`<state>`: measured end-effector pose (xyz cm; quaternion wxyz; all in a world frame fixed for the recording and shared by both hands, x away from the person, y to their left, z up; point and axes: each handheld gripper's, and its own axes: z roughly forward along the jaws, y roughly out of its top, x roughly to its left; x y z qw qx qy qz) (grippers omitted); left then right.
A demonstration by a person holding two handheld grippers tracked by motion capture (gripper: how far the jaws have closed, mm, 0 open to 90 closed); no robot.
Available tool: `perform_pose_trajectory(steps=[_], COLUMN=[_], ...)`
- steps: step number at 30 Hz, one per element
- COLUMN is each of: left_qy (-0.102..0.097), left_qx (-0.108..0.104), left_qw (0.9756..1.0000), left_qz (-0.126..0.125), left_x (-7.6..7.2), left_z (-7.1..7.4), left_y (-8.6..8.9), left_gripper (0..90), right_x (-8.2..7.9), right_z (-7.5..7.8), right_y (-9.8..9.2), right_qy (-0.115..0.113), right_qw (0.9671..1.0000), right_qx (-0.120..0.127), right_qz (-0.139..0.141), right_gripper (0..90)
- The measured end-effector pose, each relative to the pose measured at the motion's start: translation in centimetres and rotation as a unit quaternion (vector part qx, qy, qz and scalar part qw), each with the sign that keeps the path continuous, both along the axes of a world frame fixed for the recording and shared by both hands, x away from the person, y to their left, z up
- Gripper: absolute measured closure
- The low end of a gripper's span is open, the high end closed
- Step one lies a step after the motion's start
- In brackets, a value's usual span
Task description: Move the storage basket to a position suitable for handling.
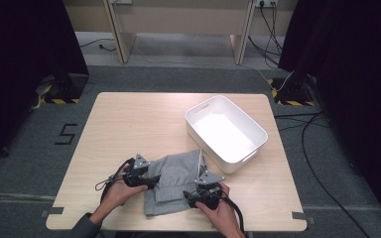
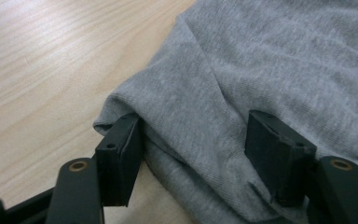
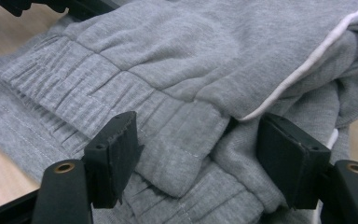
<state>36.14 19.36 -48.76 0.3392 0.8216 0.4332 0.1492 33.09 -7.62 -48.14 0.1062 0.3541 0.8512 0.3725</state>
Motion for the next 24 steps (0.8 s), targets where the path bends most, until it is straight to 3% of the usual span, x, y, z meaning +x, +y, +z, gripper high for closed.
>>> perform_pose_trajectory(steps=[3, 18, 21, 24], left_qy=[-0.01, -0.014, -0.013, -0.003], left_qx=[0.011, 0.01, 0.003, -0.021], left_qw=[0.9999, 0.9993, 0.9992, 0.9992], left_qz=[-0.005, -0.035, -0.036, -0.034], left_x=[-0.7, -3.6, -3.7, -3.5], left_z=[0.1, 0.2, 0.2, 0.0], left_y=[-0.3, -1.8, -1.7, -1.1], left_gripper=[36.3, 36.3, 36.0, 32.8], right_x=[-0.8, -4.8, -5.0, -4.9], right_z=[0.0, 0.2, 0.3, 1.0], right_y=[-0.1, -1.7, -1.8, -2.1], right_qy=[0.002, 0.005, 0.008, 0.014], right_qw=[1.0, 0.9999, 0.9999, 0.9998], right_qx=[0.0, 0.008, 0.008, 0.0], right_qz=[-0.007, -0.011, -0.01, 0.014], right_gripper=[31.0, 30.3, 29.8, 25.3])
